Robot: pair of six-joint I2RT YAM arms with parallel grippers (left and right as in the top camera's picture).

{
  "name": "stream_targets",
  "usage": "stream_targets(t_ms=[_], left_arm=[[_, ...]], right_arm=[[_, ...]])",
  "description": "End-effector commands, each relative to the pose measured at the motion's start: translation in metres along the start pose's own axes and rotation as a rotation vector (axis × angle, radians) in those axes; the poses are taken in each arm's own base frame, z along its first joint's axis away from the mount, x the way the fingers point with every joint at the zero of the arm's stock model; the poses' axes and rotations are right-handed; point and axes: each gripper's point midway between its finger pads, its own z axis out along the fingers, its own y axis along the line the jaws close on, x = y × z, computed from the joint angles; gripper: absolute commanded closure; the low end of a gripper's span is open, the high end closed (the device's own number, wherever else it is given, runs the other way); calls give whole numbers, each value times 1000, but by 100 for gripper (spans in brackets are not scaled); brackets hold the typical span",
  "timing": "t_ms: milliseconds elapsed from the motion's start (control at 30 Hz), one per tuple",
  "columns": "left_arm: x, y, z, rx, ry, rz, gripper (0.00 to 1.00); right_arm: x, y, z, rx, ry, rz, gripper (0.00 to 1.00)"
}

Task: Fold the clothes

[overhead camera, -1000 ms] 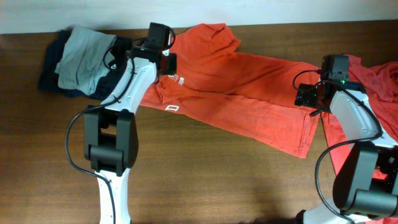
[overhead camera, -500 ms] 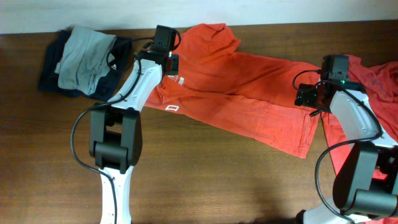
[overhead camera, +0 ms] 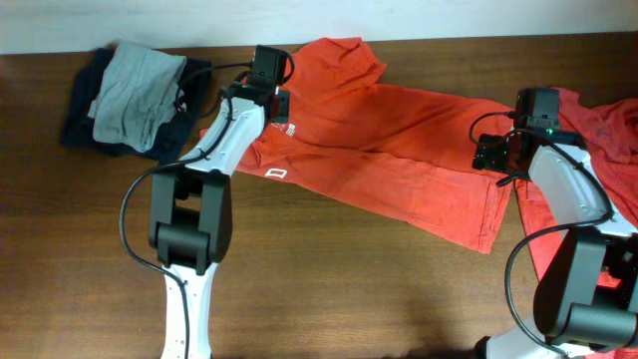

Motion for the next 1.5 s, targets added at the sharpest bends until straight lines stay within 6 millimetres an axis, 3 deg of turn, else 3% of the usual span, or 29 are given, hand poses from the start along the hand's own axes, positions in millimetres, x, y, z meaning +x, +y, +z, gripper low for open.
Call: stream_targets(t_ms=[0, 167, 300, 467, 633, 833, 900, 967, 1467], left_arm=[[1, -2, 8, -13, 3, 17, 57], [0, 0, 9, -21, -5, 15, 58], [-3, 3, 8, -43, -16, 13, 70], [0, 2, 10, -43, -8, 18, 68], [9, -4, 19, -42, 12, 31, 60], [11, -2, 23, -64, 13, 33, 61], [8, 4, 22, -104, -1, 32, 76], [4, 10, 20, -144, -15, 32, 83], [-51, 11, -5, -155, -159, -15, 85]], right_arm=[[-12, 0, -12, -10, -42, 19, 1], [-12, 0, -12, -10, -42, 19, 1], [-12, 0, -12, -10, -42, 19, 1], [-12, 0, -12, -10, -42, 19, 1], [-12, 0, -12, -10, -42, 20, 1], [-12, 0, -12, -10, -42, 19, 1], [-12, 0, -12, -10, -42, 19, 1], [-12, 0, -12, -10, -43, 19, 1], [-12, 0, -12, -10, -43, 19, 1]])
